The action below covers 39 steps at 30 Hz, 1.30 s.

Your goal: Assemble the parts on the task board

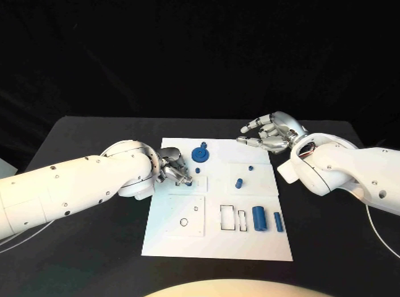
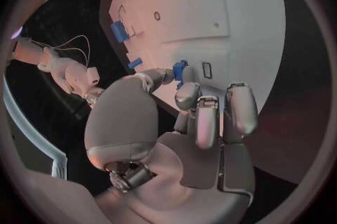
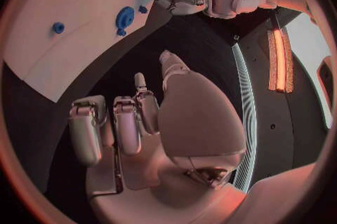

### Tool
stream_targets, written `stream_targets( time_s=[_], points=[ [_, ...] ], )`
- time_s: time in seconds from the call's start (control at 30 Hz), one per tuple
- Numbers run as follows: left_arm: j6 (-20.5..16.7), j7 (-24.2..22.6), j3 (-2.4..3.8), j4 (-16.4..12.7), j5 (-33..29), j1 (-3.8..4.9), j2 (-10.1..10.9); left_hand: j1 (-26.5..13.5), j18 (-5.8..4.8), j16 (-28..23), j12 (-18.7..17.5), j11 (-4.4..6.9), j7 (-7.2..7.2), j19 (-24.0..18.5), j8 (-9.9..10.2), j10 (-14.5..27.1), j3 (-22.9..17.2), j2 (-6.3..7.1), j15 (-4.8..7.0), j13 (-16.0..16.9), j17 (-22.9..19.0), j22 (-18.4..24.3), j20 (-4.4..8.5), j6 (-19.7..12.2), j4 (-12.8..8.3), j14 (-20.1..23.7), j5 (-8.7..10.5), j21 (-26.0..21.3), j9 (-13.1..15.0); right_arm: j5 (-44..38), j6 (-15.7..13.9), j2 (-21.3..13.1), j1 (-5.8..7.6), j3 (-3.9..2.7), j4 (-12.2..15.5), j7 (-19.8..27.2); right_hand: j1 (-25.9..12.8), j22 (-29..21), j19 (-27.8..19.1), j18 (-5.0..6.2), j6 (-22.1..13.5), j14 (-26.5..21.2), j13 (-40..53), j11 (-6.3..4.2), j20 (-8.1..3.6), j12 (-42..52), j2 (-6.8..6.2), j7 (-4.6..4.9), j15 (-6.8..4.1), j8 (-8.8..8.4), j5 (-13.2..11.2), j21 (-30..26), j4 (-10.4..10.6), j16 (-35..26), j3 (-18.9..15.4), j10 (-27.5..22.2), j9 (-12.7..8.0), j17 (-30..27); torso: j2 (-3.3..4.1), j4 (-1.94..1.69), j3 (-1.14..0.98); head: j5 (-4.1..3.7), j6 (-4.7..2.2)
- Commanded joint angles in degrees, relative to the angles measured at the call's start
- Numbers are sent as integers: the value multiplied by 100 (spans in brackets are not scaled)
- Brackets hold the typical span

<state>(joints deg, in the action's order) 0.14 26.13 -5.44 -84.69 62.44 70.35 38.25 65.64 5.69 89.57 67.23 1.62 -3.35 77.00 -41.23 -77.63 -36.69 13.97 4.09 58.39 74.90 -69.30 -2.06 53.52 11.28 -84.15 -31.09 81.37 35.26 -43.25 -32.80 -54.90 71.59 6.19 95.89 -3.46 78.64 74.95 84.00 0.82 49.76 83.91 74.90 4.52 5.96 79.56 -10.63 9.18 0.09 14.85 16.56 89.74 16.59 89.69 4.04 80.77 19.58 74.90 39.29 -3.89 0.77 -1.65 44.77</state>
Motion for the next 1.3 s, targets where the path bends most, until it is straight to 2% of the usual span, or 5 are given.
stream_targets(
  time_s=[0.03, 0.47, 1.3],
  points=[
    [-61, 61, -3, 8, 74, -26, -20, 8, -117, -23, 29, -11, 50, 48, 35, -34, -1266, -49, 38, 7, 1395, -6, -2, 83, -1283, -550, -16, 27, -2, -49, 61, 6, -7, 1, 1, 36, -7, 1505, 600, -82, 37, 575, 602, -18, 21, -2, 62, -13, 8, 21, 21, 26, -2, -33, -23, 6, 9, 1381, 3, 2, -2, -11, 0],
    [-44, 76, -6, 15, 131, -52, -36, 5, -116, -30, 11, -8, 52, 46, 40, -31, -1272, -49, 40, -16, 1383, 0, 1, 91, -1283, -546, -19, 26, -2, -49, 66, 6, -10, 2, -1, 37, -7, 1505, 600, -82, 37, 575, 602, -18, 21, -2, 62, -13, 8, 21, 21, 26, -2, -33, -23, 6, 9, 1381, 7, -4, 1, -18, 17],
    [378, 180, -13, 79, 135, -61, -123, 1, -119, -38, -4, -5, 55, 54, 51, -33, -1279, -48, 43, -31, 1369, -11, 5, 102, -1284, -542, -21, 31, -2, -49, 84, 10, -14, 3, -6, 34, -2, 1505, 600, -82, 41, 578, 607, -21, 19, 7, 68, -16, 5, 26, 25, 26, -2, -28, -32, 15, 9, 1392, 12, 0, -2, -32, 48]
  ],
)
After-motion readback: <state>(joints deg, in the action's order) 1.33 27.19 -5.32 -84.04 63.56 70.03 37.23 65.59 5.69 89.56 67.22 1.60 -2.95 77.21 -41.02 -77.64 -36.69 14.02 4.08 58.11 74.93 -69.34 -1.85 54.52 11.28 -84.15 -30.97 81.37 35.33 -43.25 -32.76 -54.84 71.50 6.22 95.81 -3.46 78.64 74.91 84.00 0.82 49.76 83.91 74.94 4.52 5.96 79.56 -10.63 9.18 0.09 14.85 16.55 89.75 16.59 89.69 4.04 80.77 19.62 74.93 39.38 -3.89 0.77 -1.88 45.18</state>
